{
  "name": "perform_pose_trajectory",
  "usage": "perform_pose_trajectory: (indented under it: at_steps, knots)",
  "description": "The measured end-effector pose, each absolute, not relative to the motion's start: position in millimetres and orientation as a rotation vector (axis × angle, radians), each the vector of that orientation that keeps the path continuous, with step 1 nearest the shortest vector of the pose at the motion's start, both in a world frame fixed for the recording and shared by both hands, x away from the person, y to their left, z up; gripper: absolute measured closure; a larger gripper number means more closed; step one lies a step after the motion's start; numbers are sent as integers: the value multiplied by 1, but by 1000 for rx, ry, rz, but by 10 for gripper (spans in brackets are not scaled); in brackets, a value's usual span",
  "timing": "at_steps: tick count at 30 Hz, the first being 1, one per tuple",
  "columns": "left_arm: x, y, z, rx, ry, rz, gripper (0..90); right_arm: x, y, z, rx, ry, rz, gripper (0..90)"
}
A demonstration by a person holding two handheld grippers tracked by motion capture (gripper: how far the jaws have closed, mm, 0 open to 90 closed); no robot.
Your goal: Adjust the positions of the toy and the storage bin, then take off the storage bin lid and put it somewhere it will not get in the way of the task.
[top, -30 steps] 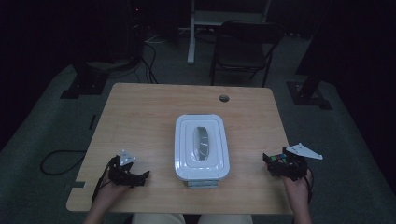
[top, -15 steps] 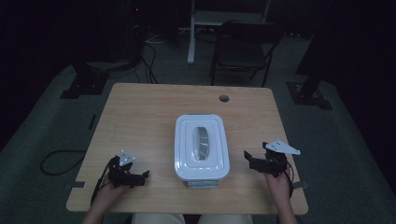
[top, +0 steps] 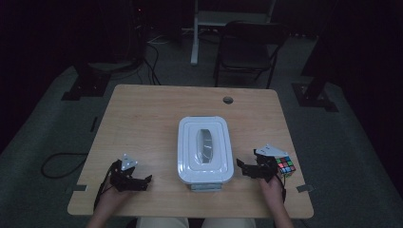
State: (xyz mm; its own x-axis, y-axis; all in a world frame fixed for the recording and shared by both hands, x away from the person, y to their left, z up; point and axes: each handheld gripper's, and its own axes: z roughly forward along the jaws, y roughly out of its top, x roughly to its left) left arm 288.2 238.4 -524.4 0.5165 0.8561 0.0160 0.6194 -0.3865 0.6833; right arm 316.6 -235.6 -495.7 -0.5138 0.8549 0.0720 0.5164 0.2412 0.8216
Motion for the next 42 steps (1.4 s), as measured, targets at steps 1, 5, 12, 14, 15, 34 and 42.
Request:
perform_pose_trajectory:
  at_steps: [1,5,12,14,15,34,42]
  knots:
    - [288,239,-524,2140,1191,490,7,317,-233,-499,1258,2142,1169,138]
    - [285,241,-525,2150,1166,479,7,319,-224,-513,1253,2205,1145,138]
    - [284,241,-524,2153,1163,477,7,321,-220,-524,1251,2219,1021,137]
    - [284,242,-524,2153,1162,478,7,323,-221,-526,1281,2228,995,138]
    - [284,242,-524,2153,1161,478,7,323,-222,-527,1294,2233,983,138]
    - [284,250,-523,2123,1149,452,58,323,-221,-527,1294,2227,956,125]
    - [287,248,-518,2120,1196,369,57,323,-221,-527,1294,2227,956,125]
